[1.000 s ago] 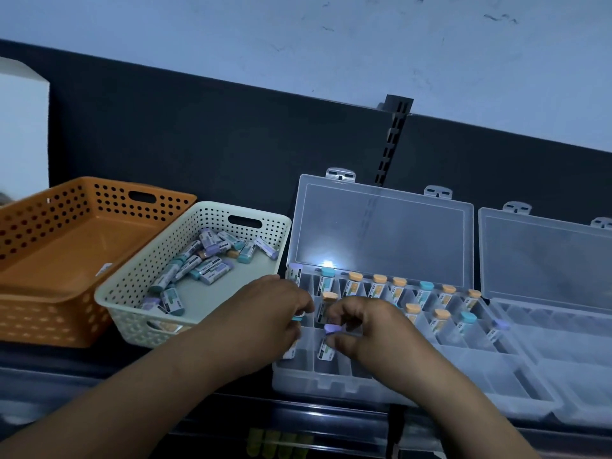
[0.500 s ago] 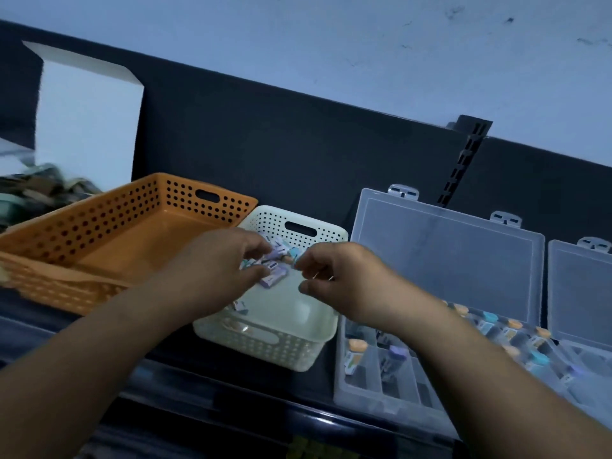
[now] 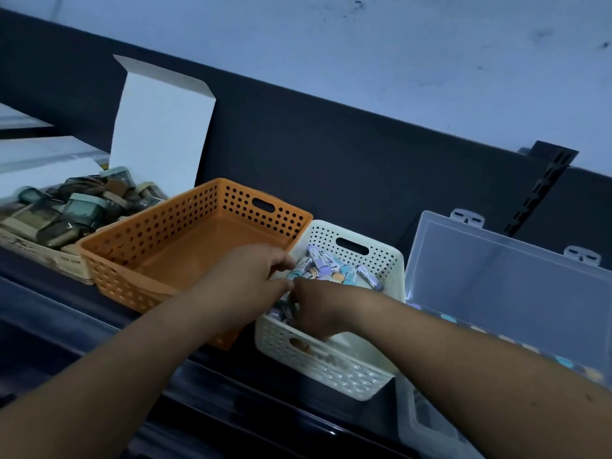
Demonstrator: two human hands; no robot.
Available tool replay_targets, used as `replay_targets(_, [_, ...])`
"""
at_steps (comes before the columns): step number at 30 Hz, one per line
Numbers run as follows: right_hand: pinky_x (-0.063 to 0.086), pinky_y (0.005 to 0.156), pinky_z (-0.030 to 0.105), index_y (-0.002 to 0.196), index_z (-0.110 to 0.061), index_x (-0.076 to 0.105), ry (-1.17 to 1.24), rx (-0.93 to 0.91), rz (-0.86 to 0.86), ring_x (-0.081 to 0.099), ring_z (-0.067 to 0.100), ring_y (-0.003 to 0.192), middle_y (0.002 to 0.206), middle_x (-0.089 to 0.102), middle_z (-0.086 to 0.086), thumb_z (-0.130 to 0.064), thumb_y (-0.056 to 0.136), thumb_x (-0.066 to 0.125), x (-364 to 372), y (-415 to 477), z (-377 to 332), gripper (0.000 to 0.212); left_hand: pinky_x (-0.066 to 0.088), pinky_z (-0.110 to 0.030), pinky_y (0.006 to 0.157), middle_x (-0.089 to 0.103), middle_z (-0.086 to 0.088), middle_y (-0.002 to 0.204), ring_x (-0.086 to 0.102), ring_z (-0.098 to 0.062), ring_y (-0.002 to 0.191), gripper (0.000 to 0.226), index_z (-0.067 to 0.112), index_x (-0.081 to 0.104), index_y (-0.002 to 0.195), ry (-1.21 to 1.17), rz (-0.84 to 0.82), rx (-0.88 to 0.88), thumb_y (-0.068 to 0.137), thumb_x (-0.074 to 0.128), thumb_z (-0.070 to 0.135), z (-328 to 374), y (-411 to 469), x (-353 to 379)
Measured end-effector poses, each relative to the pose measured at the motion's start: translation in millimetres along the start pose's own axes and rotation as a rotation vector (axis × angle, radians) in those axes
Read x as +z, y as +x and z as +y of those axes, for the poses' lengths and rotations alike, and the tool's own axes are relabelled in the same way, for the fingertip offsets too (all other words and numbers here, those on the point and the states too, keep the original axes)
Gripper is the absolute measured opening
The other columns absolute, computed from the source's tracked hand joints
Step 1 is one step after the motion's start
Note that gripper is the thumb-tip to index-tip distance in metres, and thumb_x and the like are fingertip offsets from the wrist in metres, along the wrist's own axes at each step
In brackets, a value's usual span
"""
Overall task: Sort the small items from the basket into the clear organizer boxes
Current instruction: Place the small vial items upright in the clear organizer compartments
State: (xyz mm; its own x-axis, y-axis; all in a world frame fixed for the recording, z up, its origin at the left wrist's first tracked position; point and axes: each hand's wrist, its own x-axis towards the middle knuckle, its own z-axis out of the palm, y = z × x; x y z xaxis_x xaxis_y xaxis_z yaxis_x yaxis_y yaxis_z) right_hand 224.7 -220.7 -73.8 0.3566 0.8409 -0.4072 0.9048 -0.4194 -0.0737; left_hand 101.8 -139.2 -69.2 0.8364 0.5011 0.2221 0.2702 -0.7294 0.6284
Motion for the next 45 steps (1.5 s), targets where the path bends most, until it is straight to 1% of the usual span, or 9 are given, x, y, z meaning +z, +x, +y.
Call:
replay_targets(4, [0.057, 0.082, 0.041, 0.116, -0.008, 0.053, -0.025, -0.014, 0.024, 0.066, 0.025, 0.090, 0.103, 0.068, 0.009, -0.026, 0.085, 0.063, 5, 6, 1, 0.037, 0.041, -0.019, 0.086, 0.060, 0.008, 0.122, 0.055, -0.005, 0.104, 0.034, 0.024, 0.061, 0.124, -0.004, -0.003, 0.005, 0.089, 0.063, 0.028, 1, -3, -1])
replay_targets(7, [0.050, 0.059, 0.029, 0.080, -0.004, 0.062, 0.007, -0.017, 0.003, 0.060, 0.020, 0.066, 0.073, 0.064, 0.006, -0.012, 0.084, 0.059, 2, 4, 7, 0.009, 0.039, -0.019, 0.085, 0.059, 0.009, 0.123, 0.053, -0.004, 0.105, 0.035, 0.025, 0.060, 0.124, 0.002, -0.010, 0.007, 0.090, 0.063, 0.029, 2, -3, -2])
replay_targets(10, [0.042, 0.055, 0.028, 0.058, -0.010, 0.050, 0.096, 0.029, -0.034, 0.050, 0.021, 0.057, 0.059, 0.053, 0.005, -0.007, 0.081, 0.057, -1, -1, 14, 0.025, 0.038, -0.018, 0.083, 0.059, 0.009, 0.124, 0.052, -0.003, 0.102, 0.035, 0.026, 0.060, 0.124, 0.012, -0.011, 0.012, 0.090, 0.063, 0.029, 2, -4, -1])
replay_targets(18, [0.043, 0.056, 0.024, 0.080, -0.016, 0.058, 0.655, -0.029, 0.083, 0.053, 0.013, 0.065, 0.072, 0.060, 0.000, -0.003, 0.082, 0.070, -25, -42, 37, 0.018, 0.037, -0.023, 0.084, 0.059, 0.011, 0.117, 0.048, -0.004, 0.102, 0.030, 0.027, 0.061, 0.120, 0.115, 0.047, 0.103, 0.090, 0.061, 0.033, 24, -3, -1])
replay_targets(29, [0.046, 0.050, 0.018, 0.093, -0.009, 0.063, 1.237, -0.055, 0.451, 0.056, 0.006, 0.057, 0.075, 0.062, 0.004, -0.002, 0.087, 0.065, -22, -140, 88, 0.010, 0.054, -0.045, 0.071, 0.069, -0.010, 0.072, 0.067, -0.027, 0.069, 0.013, 0.011, 0.056, 0.083, -0.555, -0.044, -0.005, 0.081, 0.068, 0.004, 101, -2, 21])
replay_targets(33, [0.054, 0.053, 0.016, 0.075, -0.006, 0.058, 1.857, 0.010, 0.722, 0.063, 0.010, 0.057, 0.070, 0.063, 0.007, -0.002, 0.087, 0.060, -8, -168, 114, 0.013, 0.051, -0.025, 0.051, 0.063, -0.008, 0.059, 0.064, -0.020, 0.059, 0.023, 0.008, 0.048, 0.071, -0.876, -0.145, -0.153, 0.082, 0.061, -0.007, 129, -1, 40])
replay_targets(36, [0.059, 0.060, 0.021, 0.077, -0.004, 0.057, 2.081, -0.027, 0.815, 0.067, 0.011, 0.062, 0.070, 0.067, 0.007, 0.001, 0.080, 0.063, 6, -179, 119, 0.009, 0.057, -0.024, 0.056, 0.064, -0.013, 0.066, 0.066, -0.019, 0.059, 0.022, 0.007, 0.049, 0.072, -1.055, -0.229, -0.229, 0.084, 0.057, -0.009, 149, -1, 58])
replay_targets(41, [0.059, 0.071, 0.034, 0.097, -0.001, 0.056, 1.943, -0.078, 0.844, 0.067, 0.019, 0.066, 0.082, 0.065, 0.015, 0.009, 0.085, 0.057, 26, -196, 123, 0.016, 0.059, -0.030, 0.071, 0.072, -0.018, 0.092, 0.071, -0.023, 0.079, 0.028, 0.003, 0.060, 0.107, -1.069, -0.436, -0.162, 0.083, 0.056, -0.011, 178, -7, 87])
replay_targets(45, [0.050, 0.064, 0.026, 0.104, -0.014, 0.063, 1.633, -0.039, 0.897, 0.060, 0.013, 0.067, 0.076, 0.066, 0.002, 0.004, 0.088, 0.058, 38, -212, 140, 0.025, 0.052, -0.028, 0.060, 0.072, -0.011, 0.085, 0.069, -0.022, 0.076, 0.023, 0.009, 0.064, 0.105, -0.869, -0.397, -0.102, 0.086, 0.060, -0.003, 195, -10, 97])
